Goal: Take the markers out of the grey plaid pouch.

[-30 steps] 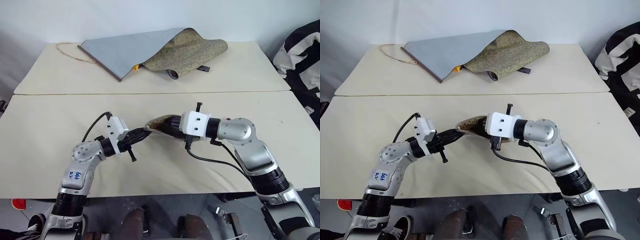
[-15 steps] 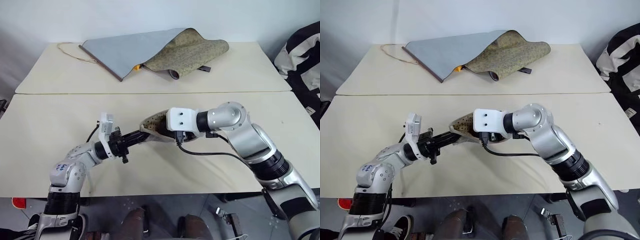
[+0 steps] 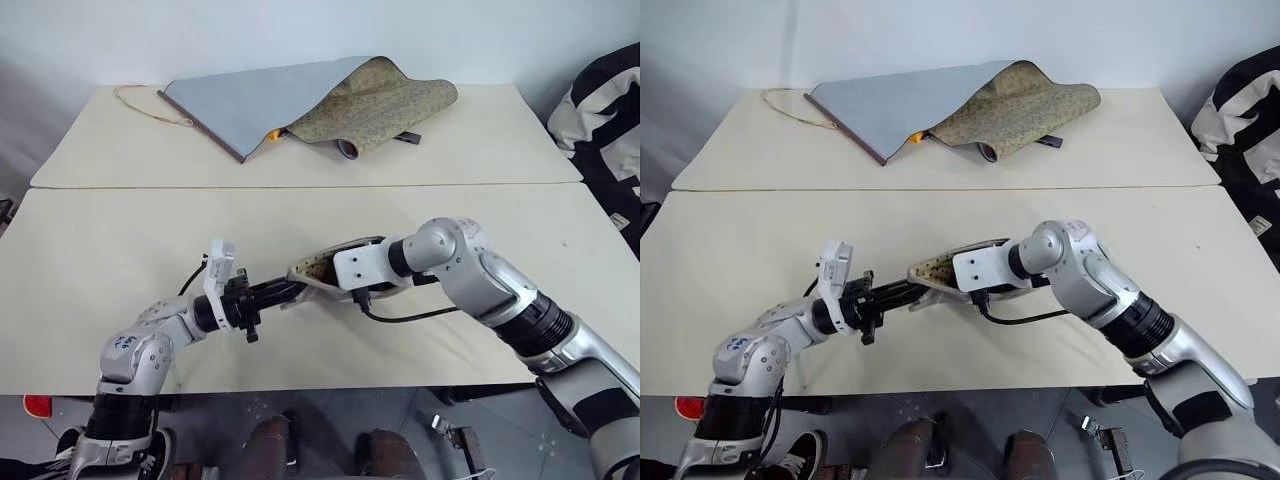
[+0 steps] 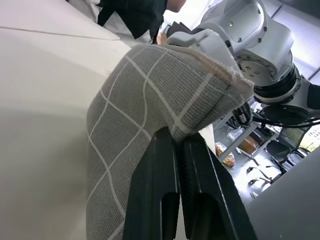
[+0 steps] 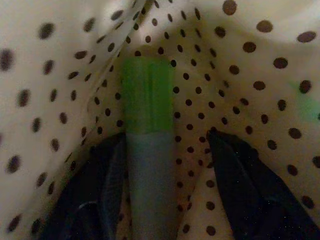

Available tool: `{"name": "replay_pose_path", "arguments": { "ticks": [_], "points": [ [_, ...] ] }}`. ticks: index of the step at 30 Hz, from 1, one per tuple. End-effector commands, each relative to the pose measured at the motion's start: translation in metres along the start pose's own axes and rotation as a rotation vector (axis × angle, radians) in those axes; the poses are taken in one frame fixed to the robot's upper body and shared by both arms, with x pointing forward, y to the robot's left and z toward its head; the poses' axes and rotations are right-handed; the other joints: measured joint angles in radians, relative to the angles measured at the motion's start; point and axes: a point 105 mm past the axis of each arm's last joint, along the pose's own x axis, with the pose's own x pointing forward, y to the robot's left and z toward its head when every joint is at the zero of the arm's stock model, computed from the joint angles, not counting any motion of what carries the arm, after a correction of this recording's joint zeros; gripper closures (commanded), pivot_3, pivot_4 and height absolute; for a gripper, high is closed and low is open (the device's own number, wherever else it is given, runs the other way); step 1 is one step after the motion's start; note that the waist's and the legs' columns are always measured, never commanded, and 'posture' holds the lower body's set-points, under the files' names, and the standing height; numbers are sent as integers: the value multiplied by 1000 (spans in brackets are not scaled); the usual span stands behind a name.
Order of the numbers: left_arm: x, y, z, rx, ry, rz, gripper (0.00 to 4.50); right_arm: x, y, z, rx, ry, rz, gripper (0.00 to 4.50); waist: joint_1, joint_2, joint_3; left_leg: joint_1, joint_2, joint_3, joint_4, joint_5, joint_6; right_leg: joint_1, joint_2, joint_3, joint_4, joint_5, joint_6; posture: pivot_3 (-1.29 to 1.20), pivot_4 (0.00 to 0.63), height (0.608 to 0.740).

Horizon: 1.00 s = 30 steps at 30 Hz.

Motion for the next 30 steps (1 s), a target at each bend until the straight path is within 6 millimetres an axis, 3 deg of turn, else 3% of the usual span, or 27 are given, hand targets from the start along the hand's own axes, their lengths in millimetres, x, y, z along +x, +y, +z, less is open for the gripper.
{"name": "replay_pose_path", "arguments": {
  "ticks": [1,7,12,18,25,30],
  "points": [
    [2,-8,9,52,-30,-28,4500,4,0,-12,-3,53,-3,2013,0,0,0,0,0,0,0,0,0,0,0,0,0,0,0,0,150,740],
    [2,-6,9,68,-34,-10,4500,-4,-2,-2,-10,3,-19,3456,0,0,0,0,0,0,0,0,0,0,0,0,0,0,0,0,150,740],
    [2,-4,8,85,-31,4,4500,-26,-16,15,13,-113,-93,3455,2,0,0,-1,0,0,0,0,0,0,0,0,-1,0,0,0,150,740],
    [4,6,15,183,-39,68,4500,-59,-12,35,143,-357,-107,3455,5,0,0,-1,0,-1,-1,0,0,0,0,-1,-1,0,0,0,150,740],
    [3,7,9,226,-8,70,4500,-71,-11,28,258,-442,-143,3455,3,0,0,0,0,-1,-1,0,0,0,0,-1,-1,0,0,0,150,740],
    [5,6,3,289,36,62,4500,-77,-9,40,320,-580,-144,3455,3,0,0,-1,0,-1,-1,0,0,0,0,-1,-1,0,0,0,150,740]
  ]
}}
